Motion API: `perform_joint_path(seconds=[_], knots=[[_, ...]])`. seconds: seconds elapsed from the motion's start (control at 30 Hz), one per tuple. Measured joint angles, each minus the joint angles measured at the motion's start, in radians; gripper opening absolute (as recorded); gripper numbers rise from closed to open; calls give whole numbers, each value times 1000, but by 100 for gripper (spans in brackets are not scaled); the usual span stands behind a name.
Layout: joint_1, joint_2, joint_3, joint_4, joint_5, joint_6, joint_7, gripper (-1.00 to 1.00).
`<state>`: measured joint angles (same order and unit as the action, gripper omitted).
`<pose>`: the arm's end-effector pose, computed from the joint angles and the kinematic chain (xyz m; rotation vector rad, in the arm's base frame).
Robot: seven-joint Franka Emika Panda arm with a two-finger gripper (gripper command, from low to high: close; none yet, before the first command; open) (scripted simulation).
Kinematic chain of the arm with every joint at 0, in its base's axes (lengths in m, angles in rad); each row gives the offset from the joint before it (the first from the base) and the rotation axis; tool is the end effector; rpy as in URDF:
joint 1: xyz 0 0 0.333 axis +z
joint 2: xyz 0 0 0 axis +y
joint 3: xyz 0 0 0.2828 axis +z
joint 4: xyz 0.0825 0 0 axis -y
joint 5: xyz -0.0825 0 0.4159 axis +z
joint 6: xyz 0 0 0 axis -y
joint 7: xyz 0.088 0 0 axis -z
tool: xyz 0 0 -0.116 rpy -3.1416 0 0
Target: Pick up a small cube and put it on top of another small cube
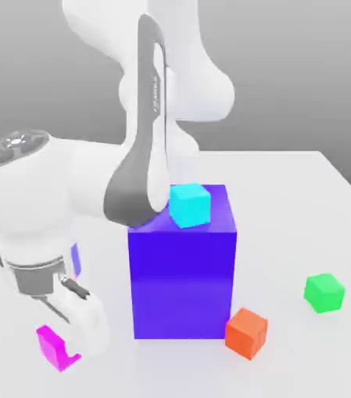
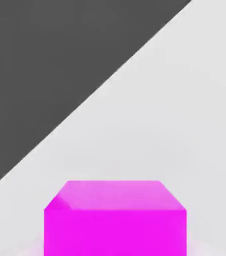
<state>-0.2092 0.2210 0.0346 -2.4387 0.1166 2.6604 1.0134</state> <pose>0.4884 -0.0880 0.1446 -2.4631 1.8574 0.0380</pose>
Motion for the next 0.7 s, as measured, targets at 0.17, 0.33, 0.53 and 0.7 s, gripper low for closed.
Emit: perform_joint_path(seconds=[0.17,0.33,0.53,0.7], knots=[[106,-97,149,-103,-14,9,-159,-100],[325,-195,287,-206,-19,15,-332,-100],[580,-140,358,-262,-202,116,-433,-100],[616,-55,299,-261,-310,191,-374,100]])
